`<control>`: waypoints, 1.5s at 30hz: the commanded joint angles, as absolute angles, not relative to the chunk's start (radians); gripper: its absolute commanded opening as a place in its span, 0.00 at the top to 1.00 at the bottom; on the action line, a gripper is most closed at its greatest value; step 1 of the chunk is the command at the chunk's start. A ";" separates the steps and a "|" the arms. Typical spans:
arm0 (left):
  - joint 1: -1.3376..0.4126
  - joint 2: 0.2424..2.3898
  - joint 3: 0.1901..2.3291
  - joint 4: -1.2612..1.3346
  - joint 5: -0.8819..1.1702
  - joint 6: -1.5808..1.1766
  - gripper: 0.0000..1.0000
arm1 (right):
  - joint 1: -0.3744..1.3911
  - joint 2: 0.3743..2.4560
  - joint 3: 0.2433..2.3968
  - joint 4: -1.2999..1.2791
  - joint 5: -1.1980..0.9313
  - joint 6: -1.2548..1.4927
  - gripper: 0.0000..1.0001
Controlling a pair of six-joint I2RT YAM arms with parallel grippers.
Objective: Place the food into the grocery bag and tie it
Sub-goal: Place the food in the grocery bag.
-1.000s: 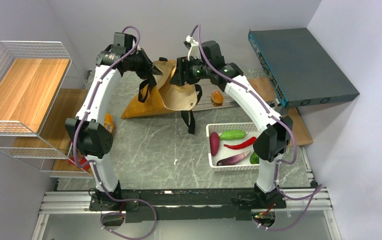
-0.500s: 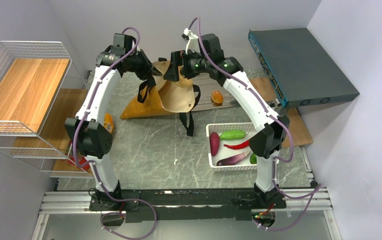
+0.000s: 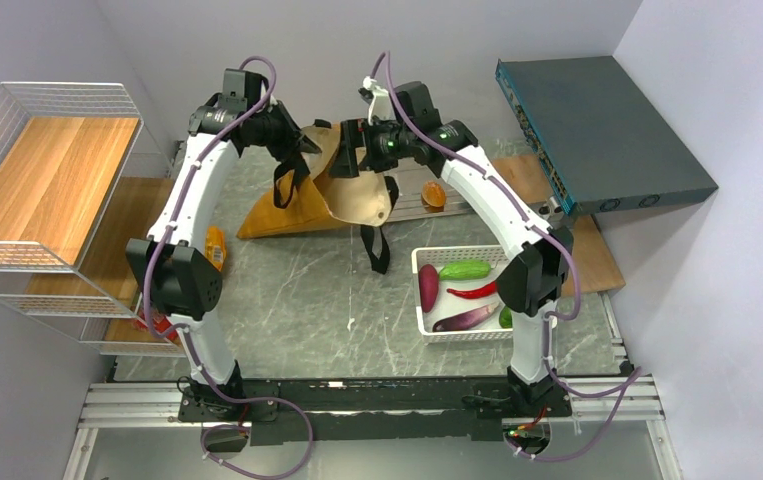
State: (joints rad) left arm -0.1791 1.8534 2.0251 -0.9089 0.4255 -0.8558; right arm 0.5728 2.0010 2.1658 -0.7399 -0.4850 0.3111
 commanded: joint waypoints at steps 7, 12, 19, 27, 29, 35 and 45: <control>-0.181 1.755 2.002 -0.871 0.405 -0.862 1.00 | 0.542 1.873 2.084 -0.594 -0.541 0.342 0.00; -0.183 1.730 1.950 -0.870 0.398 -0.854 1.00 | 0.537 1.856 2.122 -0.636 -0.492 0.316 0.00; -0.183 1.695 1.886 -0.879 0.390 -0.844 1.00 | 0.510 1.818 2.079 -0.655 -0.343 0.270 0.00; -0.184 1.689 1.874 -0.913 0.388 -0.830 1.00 | 0.413 1.831 2.047 -0.668 -0.165 0.292 0.00; -0.184 1.685 1.867 -0.918 0.383 -0.828 1.00 | 0.391 1.864 2.068 -0.697 -0.140 0.291 0.00; -0.184 1.684 1.854 -0.918 0.382 -0.828 1.00 | 0.375 1.967 2.148 -0.767 -0.077 0.241 0.00; -0.184 1.684 1.852 -0.929 0.358 -0.811 1.00 | 0.370 2.078 2.185 -0.761 -0.048 0.224 0.00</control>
State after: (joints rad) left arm -0.1829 1.7378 1.8496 -0.9344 0.3645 -0.8242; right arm 0.3714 2.0472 2.1082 -0.7639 -0.0853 0.2497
